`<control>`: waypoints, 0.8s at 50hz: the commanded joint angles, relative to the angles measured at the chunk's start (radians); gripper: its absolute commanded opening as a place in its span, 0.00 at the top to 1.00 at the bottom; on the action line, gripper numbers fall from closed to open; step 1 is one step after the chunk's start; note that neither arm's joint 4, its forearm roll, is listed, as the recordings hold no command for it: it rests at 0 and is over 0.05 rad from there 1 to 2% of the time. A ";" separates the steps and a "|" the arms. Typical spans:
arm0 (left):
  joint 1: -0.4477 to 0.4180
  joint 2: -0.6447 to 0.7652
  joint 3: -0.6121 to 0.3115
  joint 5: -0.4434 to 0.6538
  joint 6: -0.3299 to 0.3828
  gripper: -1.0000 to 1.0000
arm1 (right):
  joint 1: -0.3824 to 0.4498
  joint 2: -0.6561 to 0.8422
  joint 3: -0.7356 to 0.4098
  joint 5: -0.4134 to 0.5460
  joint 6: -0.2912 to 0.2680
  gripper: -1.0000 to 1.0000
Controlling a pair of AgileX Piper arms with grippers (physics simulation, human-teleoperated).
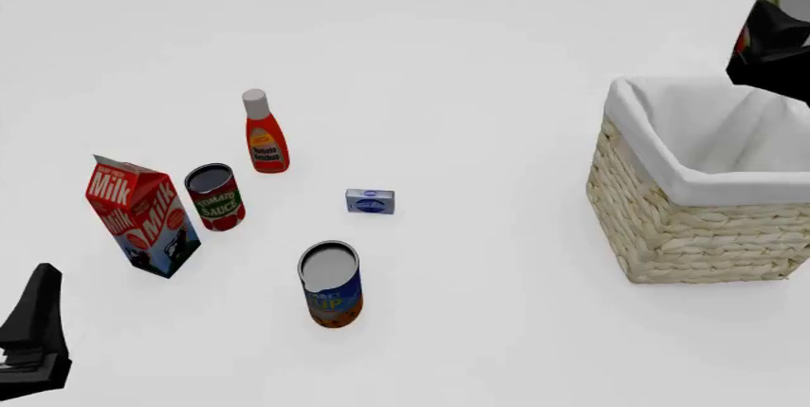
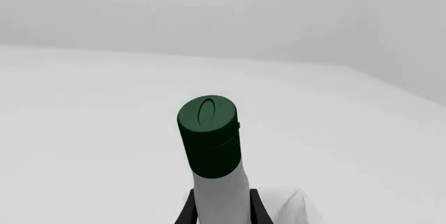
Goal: Pick the salad dressing and place it in the basket.
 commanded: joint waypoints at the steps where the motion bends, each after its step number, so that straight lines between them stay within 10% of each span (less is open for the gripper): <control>1: 0.004 -0.003 0.000 0.006 0.001 0.00 | -0.053 0.031 0.004 0.006 0.005 1.00; 40: 0.021 -0.003 0.000 0.020 -0.004 0.00 | -0.114 0.248 -0.015 -0.027 0.000 1.00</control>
